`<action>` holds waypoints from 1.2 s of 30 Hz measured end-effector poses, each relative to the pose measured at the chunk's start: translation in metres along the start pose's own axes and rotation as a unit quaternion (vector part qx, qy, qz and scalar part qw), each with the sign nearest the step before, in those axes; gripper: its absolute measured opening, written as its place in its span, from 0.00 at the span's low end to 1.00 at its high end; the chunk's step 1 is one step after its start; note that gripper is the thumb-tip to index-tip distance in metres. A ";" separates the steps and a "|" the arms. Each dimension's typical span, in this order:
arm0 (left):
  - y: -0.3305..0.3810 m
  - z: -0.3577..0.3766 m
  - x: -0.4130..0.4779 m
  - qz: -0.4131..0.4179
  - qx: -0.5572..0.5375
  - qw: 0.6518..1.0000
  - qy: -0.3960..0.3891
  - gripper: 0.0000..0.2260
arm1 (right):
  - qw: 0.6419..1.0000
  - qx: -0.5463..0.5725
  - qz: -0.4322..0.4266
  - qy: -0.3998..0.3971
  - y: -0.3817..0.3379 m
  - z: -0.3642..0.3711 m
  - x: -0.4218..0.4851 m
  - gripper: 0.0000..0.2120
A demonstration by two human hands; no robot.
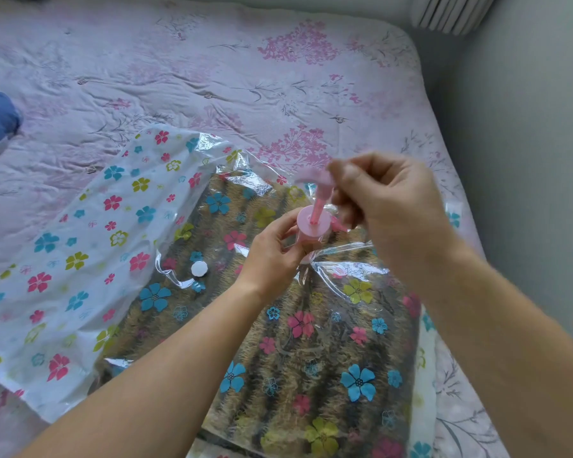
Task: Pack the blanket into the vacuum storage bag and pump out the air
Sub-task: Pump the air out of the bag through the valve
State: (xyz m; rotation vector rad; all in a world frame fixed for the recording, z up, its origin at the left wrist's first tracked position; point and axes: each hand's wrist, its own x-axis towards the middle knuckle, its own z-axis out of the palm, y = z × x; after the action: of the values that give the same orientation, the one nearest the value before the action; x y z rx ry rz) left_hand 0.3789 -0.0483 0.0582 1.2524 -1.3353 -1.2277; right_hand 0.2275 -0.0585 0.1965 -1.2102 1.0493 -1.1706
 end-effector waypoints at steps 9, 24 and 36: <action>0.001 0.001 0.000 -0.009 0.002 1.000 0.006 0.17 | 0.998 0.000 0.054 0.019 0.024 -0.002 0.000 0.07; 0.002 0.000 0.001 -0.009 0.015 1.000 0.001 0.19 | 0.993 0.094 -0.067 -0.012 -0.016 -0.006 0.007 0.07; 0.000 0.000 0.002 0.003 0.017 1.000 0.001 0.19 | 0.998 0.045 -0.041 0.003 -0.011 -0.004 0.003 0.10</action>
State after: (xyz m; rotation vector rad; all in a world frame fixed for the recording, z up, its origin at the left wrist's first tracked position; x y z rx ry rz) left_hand 0.3789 -0.0507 0.0582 1.2718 -1.3628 -1.2035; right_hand 0.2228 -0.0623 0.2067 -1.1896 0.9491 -1.2728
